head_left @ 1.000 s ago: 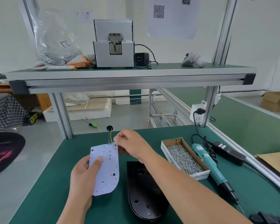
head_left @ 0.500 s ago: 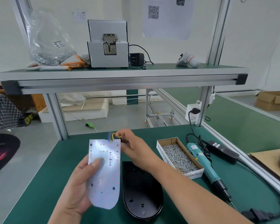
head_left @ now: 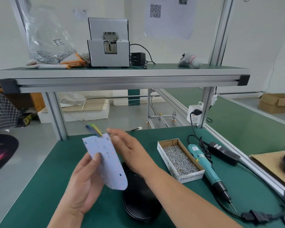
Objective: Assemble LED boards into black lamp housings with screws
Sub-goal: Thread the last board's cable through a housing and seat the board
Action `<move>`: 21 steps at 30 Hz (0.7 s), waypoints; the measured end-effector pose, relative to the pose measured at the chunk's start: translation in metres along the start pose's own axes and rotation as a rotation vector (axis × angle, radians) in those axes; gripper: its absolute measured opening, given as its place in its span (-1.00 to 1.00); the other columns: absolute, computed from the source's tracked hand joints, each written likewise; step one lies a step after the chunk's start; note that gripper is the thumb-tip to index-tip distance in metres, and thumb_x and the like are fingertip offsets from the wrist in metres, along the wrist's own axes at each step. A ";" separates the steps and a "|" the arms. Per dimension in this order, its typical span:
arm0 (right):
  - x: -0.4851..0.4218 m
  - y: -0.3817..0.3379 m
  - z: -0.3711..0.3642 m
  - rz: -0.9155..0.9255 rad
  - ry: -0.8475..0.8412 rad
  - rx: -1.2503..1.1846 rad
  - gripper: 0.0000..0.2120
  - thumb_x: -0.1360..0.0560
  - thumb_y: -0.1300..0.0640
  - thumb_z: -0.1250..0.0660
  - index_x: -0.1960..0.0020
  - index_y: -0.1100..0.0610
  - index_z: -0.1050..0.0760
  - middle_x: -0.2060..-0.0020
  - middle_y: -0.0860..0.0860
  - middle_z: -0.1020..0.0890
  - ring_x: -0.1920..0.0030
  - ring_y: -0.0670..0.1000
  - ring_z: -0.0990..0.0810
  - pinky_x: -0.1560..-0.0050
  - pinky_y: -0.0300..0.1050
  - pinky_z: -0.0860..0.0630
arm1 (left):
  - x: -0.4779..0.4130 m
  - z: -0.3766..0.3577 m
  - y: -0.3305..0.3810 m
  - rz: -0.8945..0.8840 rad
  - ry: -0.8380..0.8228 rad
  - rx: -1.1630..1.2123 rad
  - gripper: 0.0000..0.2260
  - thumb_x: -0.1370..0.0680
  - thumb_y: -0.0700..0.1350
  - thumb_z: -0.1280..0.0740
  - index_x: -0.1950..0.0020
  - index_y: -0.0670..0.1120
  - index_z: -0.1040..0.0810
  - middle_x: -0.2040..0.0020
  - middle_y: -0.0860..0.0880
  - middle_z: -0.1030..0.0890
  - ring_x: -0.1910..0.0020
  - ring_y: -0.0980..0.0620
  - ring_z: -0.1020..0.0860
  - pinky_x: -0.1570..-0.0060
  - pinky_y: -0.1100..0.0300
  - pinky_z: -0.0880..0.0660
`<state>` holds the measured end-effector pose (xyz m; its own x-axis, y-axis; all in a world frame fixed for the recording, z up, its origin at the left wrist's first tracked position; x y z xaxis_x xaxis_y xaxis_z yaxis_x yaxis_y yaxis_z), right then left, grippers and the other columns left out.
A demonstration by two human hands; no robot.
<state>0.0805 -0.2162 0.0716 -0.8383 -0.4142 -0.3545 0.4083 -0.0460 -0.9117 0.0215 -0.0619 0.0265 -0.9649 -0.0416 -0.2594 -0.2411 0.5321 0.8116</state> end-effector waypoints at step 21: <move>-0.028 0.065 0.092 -0.141 0.219 0.895 -0.86 -0.71 0.15 -0.19 -0.15 0.02 -0.52 -0.08 0.02 -0.56 0.09 -0.03 -0.56 0.01 -0.08 -0.50 | 0.003 0.006 0.039 0.271 -0.503 0.817 -0.46 -0.77 0.21 0.18 -0.11 -0.12 -0.43 0.22 0.07 -0.38 0.41 0.12 -0.31 0.46 0.28 -0.28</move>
<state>0.1637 -0.2909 0.0411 -0.9135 -0.1753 -0.3672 0.3481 -0.8040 -0.4821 0.0101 -0.0357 0.0542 -0.7745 0.4302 -0.4638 0.3088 0.8970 0.3163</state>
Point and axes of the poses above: each hand's wrist, its own x-axis away from the middle knuckle, its own z-axis out of the back of the hand, y = z × x, the point moved 1 cm from there along -x, towards the middle knuckle
